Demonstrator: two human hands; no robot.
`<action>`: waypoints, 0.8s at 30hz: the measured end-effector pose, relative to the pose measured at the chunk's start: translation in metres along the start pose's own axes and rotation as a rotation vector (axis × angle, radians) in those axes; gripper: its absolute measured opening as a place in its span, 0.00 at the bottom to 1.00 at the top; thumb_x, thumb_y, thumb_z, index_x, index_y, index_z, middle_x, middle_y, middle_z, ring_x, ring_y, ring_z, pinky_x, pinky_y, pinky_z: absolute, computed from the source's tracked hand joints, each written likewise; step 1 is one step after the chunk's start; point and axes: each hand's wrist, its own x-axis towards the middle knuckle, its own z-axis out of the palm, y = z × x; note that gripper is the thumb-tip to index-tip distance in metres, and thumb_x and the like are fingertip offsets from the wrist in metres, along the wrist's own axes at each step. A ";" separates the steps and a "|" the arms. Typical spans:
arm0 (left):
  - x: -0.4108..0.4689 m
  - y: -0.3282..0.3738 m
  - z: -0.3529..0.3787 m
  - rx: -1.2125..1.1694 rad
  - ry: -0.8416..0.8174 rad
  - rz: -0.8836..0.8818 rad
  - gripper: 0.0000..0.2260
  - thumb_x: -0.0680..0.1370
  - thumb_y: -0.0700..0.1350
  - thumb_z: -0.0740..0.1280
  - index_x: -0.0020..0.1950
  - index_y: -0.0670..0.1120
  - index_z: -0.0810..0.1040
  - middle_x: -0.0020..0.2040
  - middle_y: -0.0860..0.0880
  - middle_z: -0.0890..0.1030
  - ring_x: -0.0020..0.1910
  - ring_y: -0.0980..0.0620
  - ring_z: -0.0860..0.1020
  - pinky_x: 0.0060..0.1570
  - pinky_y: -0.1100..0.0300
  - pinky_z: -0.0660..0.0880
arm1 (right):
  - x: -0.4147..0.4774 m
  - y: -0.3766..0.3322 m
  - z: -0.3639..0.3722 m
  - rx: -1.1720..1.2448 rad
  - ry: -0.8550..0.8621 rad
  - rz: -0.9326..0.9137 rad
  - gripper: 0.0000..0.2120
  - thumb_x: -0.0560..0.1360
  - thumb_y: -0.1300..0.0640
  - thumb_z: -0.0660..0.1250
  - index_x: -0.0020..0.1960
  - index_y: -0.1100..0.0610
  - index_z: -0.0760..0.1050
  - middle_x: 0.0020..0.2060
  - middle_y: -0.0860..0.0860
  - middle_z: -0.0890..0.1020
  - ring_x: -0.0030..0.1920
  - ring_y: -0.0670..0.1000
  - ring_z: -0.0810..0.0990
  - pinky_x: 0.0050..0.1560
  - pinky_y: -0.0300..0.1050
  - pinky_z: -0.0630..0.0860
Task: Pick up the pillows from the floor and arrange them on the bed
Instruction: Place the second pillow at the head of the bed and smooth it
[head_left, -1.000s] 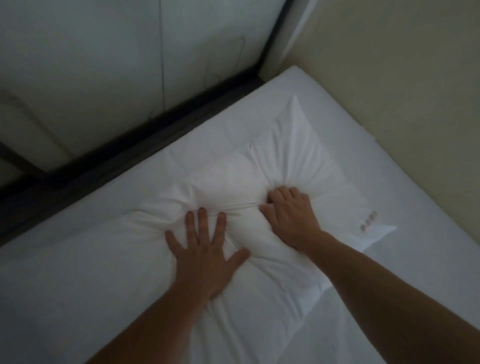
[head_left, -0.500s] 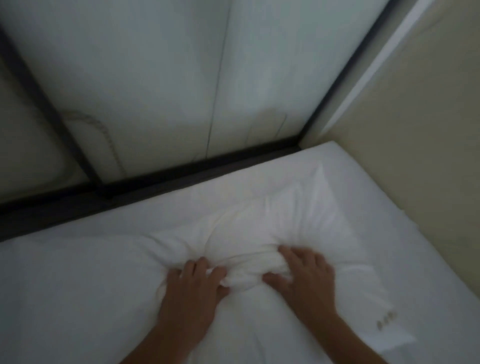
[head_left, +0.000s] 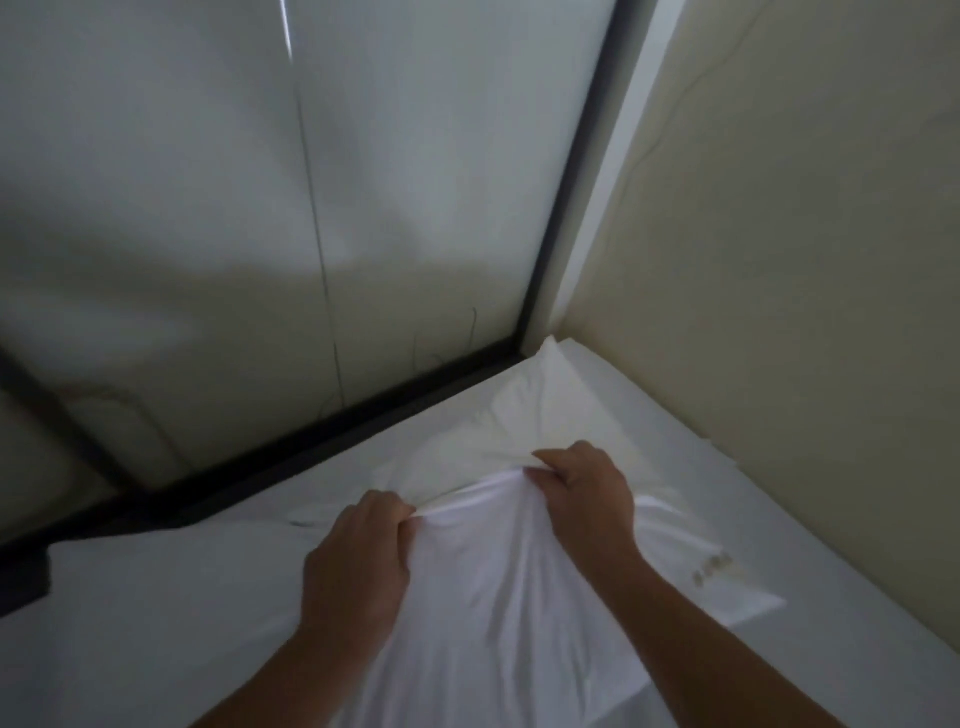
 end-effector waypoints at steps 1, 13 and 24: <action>0.012 0.010 0.002 -0.018 0.018 0.024 0.08 0.77 0.50 0.62 0.42 0.47 0.72 0.40 0.47 0.77 0.41 0.44 0.76 0.34 0.49 0.73 | 0.014 0.004 -0.009 -0.009 0.020 0.008 0.09 0.74 0.50 0.67 0.53 0.47 0.81 0.39 0.46 0.73 0.48 0.51 0.73 0.42 0.43 0.63; 0.071 0.001 0.109 0.315 -0.549 -0.018 0.48 0.58 0.81 0.50 0.71 0.64 0.34 0.77 0.50 0.36 0.73 0.40 0.34 0.64 0.28 0.39 | 0.103 0.101 0.024 -0.336 -0.437 0.207 0.29 0.75 0.34 0.53 0.72 0.46 0.60 0.73 0.51 0.63 0.70 0.58 0.62 0.67 0.59 0.61; 0.069 -0.021 0.133 0.247 -0.555 -0.034 0.50 0.59 0.80 0.53 0.72 0.60 0.34 0.77 0.55 0.40 0.75 0.46 0.39 0.65 0.29 0.42 | 0.106 0.101 0.063 -0.259 -0.383 0.474 0.34 0.67 0.31 0.61 0.68 0.45 0.64 0.68 0.52 0.67 0.68 0.58 0.63 0.61 0.68 0.59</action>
